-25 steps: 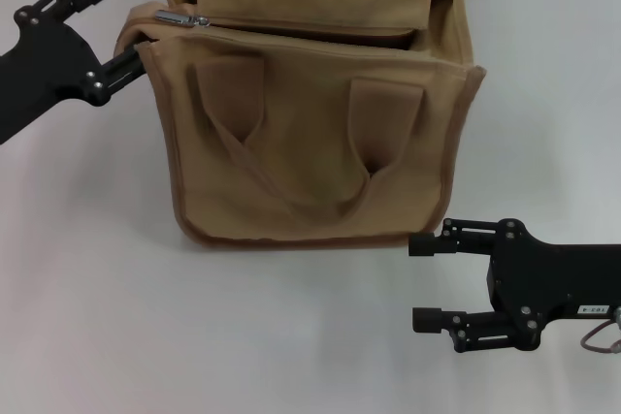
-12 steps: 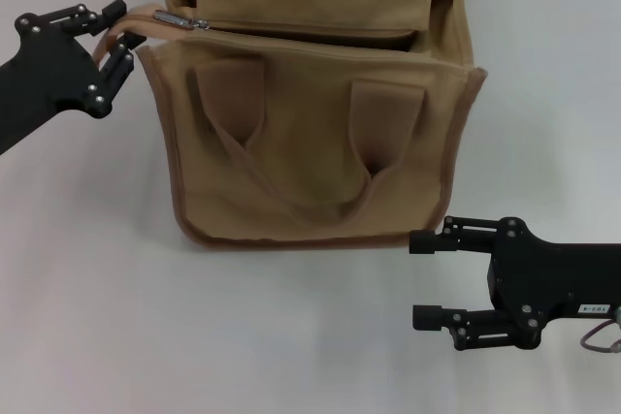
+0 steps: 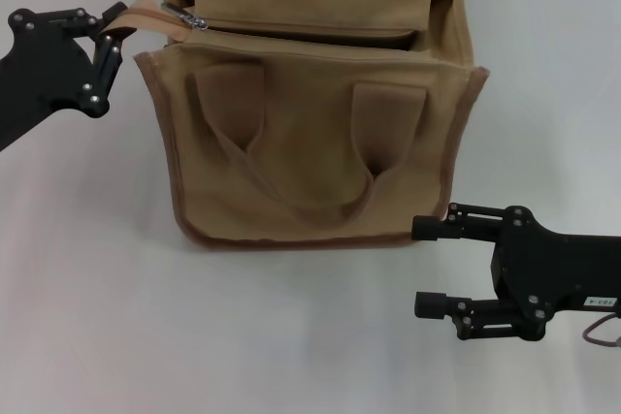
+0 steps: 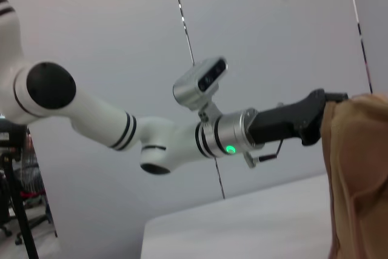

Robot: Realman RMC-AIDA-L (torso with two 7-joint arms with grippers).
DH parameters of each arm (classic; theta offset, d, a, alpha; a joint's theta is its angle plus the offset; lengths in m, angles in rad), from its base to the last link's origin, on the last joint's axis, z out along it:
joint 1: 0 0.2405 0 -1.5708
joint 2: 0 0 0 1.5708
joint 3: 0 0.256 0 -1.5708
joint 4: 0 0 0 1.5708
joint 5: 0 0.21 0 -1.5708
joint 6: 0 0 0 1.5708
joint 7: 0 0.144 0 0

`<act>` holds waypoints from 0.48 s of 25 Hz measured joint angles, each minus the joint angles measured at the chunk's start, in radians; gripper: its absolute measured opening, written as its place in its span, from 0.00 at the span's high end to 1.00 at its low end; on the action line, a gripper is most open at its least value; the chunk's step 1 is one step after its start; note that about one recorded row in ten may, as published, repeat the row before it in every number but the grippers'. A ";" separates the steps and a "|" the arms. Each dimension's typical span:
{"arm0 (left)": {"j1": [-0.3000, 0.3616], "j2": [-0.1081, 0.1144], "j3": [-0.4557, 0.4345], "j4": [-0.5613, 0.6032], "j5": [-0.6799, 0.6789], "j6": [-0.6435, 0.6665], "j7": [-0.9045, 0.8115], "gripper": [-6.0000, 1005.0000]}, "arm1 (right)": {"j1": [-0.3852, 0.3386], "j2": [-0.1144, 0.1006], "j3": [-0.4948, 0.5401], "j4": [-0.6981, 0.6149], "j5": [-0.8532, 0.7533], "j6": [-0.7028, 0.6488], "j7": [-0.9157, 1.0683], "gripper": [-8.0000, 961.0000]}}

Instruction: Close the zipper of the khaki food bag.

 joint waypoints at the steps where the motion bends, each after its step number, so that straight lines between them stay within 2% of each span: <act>1: -0.002 0.000 -0.001 0.001 0.000 0.005 -0.003 0.97 | 0.000 0.000 0.000 0.000 0.006 -0.014 0.000 0.21; 7: -0.008 0.000 -0.003 0.001 -0.002 0.010 -0.001 0.97 | 0.000 -0.003 0.001 -0.001 0.030 -0.077 0.003 0.21; 9: -0.009 -0.001 -0.005 0.000 -0.003 0.013 0.000 0.97 | 0.001 -0.011 0.003 -0.002 0.103 -0.155 0.018 0.21; 12: -0.009 -0.001 -0.005 0.000 -0.004 0.013 0.000 0.97 | 0.008 -0.022 0.003 -0.007 0.186 -0.198 0.071 0.21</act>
